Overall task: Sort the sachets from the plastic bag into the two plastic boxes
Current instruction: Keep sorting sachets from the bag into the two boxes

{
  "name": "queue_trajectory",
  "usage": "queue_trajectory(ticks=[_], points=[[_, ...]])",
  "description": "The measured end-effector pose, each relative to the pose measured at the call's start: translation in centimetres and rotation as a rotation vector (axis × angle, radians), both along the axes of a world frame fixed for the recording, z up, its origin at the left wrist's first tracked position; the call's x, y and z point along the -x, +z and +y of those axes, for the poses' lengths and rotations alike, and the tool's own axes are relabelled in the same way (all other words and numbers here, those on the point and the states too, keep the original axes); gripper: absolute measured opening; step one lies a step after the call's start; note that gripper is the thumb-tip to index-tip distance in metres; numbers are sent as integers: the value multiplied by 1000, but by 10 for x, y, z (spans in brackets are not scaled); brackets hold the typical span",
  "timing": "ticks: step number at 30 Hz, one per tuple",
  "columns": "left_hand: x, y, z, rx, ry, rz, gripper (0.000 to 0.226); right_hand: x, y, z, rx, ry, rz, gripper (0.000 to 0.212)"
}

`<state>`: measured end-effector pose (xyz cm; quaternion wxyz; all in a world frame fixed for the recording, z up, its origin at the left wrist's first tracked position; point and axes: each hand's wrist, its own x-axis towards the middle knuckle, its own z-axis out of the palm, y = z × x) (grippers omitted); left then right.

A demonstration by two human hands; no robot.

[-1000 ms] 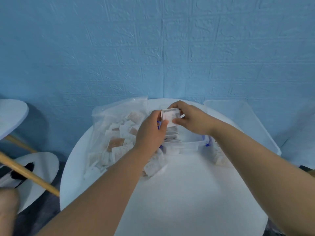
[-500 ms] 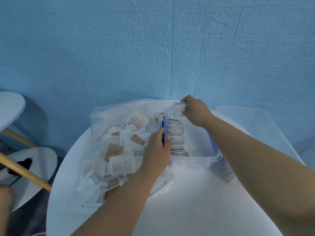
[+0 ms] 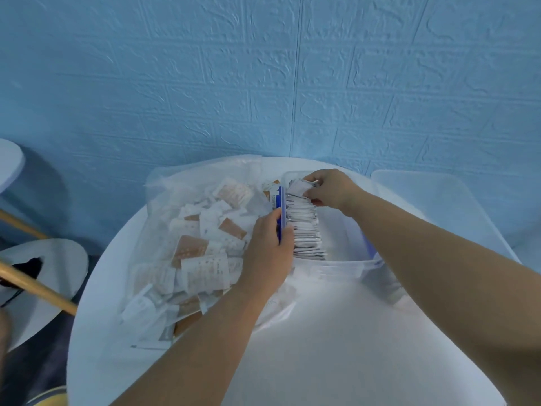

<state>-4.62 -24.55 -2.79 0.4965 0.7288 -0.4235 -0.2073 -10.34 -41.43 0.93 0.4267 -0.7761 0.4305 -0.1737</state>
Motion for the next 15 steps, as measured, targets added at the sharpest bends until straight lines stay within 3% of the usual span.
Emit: queue_trajectory(ticks=[2, 5, 11, 15], points=[[-1, 0, -1, 6, -2, -4, 37, 4, 5, 1, -115, 24, -36, 28], [-2, -3, -2, -3, 5, -5, 37, 7, 10, 1, -108, 92, 16, 30], [-2, -4, -2, -18, 11, -14, 39, 1, 14, -1, 455, 266, 374, 30], [-2, -3, -2, -20, 9, -20, 40, -2, 16, 0, 606, 295, 496, 25]])
